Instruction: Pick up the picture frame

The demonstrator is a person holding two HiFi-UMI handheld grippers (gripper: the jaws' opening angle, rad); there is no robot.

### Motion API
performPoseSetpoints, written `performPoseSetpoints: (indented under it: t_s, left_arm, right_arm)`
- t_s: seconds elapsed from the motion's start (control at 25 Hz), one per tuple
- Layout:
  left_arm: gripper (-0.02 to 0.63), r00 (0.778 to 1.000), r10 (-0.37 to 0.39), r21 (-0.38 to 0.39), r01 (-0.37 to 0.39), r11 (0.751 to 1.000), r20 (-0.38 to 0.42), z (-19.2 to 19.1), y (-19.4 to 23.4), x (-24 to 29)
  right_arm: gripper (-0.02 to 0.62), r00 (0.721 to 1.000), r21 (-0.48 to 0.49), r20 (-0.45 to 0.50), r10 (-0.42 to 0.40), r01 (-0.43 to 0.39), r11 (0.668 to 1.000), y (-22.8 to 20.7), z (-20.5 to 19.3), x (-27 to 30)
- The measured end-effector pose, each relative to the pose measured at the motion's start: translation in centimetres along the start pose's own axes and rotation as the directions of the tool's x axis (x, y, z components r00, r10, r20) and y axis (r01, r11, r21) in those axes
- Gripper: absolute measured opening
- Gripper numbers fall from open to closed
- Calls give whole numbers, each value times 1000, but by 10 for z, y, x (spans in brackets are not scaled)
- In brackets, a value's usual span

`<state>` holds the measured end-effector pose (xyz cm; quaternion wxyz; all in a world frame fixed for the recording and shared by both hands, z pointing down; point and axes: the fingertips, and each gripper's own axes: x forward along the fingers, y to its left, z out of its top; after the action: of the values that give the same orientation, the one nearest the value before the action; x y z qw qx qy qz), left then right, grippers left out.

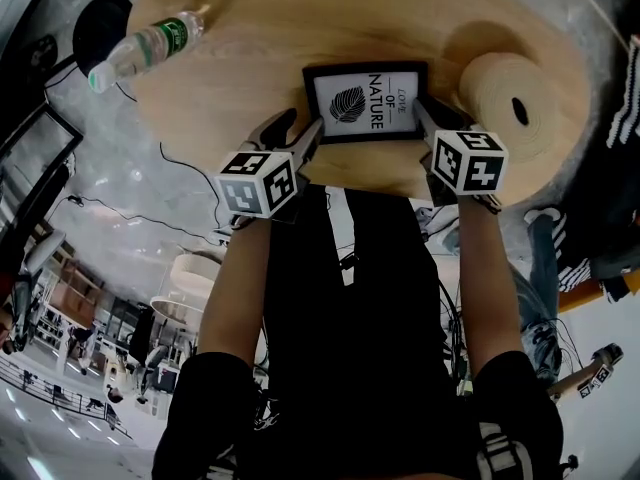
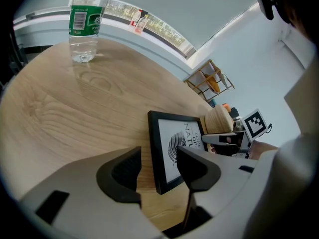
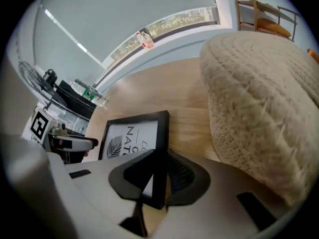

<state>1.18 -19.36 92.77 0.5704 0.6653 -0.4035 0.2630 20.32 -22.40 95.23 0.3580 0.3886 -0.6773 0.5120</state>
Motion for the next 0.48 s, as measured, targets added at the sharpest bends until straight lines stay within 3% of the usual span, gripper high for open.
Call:
performPoseSetpoints:
  t_s: [0.24, 0.44, 0.48]
  left_arm:
    - [235, 999, -36, -7, 36, 999, 1, 9, -20, 15]
    - [229, 998, -65, -61, 65, 996, 4, 6, -21, 25]
    - [190, 997, -72, -79, 72, 994, 9, 7, -18, 25]
  right_arm:
    - [86, 989, 14, 53, 139, -140, 990, 2, 9, -2]
    - [91, 990, 8, 73, 119, -120, 993, 3, 9, -7]
    - [91, 991, 4, 74, 112, -113, 994, 3, 9, -7]
